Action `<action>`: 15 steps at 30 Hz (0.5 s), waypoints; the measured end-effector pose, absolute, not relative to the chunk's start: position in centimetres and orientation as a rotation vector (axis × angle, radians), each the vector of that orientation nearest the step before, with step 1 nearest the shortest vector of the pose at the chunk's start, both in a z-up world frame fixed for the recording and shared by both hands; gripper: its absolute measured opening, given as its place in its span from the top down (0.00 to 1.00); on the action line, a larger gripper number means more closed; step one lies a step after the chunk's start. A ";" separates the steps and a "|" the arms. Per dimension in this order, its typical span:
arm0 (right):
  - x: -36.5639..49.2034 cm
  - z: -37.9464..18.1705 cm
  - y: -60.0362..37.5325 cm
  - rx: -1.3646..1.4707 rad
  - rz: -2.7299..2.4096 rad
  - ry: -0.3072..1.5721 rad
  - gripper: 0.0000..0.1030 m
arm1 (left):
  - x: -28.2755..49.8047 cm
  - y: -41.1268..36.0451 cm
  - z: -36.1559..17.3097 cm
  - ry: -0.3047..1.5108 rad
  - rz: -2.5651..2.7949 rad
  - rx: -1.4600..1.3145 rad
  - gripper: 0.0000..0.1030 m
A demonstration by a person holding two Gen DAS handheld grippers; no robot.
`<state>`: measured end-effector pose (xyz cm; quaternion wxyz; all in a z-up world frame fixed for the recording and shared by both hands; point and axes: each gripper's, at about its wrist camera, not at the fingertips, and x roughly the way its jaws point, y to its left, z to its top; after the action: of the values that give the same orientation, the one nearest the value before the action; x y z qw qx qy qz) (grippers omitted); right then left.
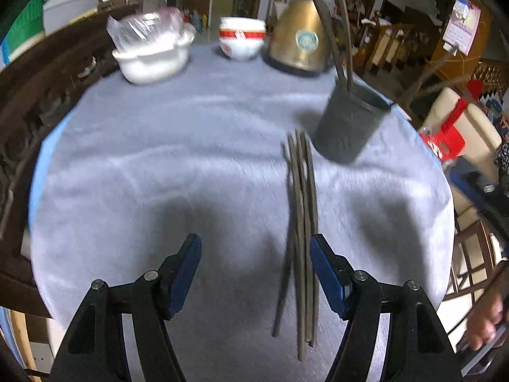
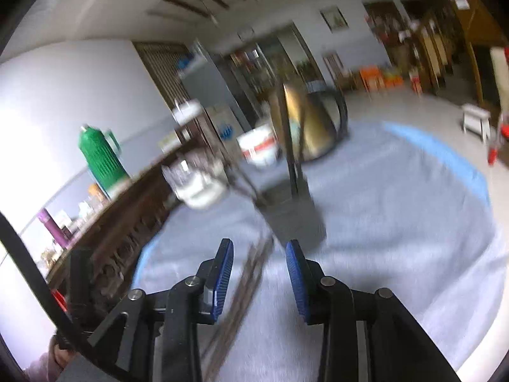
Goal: Organize utensils
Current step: 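Close the left tool on a chopstick while the right tool grasps another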
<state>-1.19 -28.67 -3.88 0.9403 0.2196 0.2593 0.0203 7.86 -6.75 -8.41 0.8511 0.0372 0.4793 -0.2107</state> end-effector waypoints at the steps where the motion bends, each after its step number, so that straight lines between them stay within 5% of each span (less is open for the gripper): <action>1: -0.7 -4.9 -28.6 0.457 0.033 0.564 0.64 | 7.8 -6.9 -8.9 1.022 -0.449 0.082 0.31; 15: 1.1 -8.6 -29.7 0.517 0.003 0.686 0.64 | 10.7 -9.1 -12.3 1.109 -0.399 0.057 0.31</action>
<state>1.11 -29.74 -8.65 0.9093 0.2505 0.3324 0.0015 10.67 -9.08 -12.26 0.8310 0.0268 0.5228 -0.1884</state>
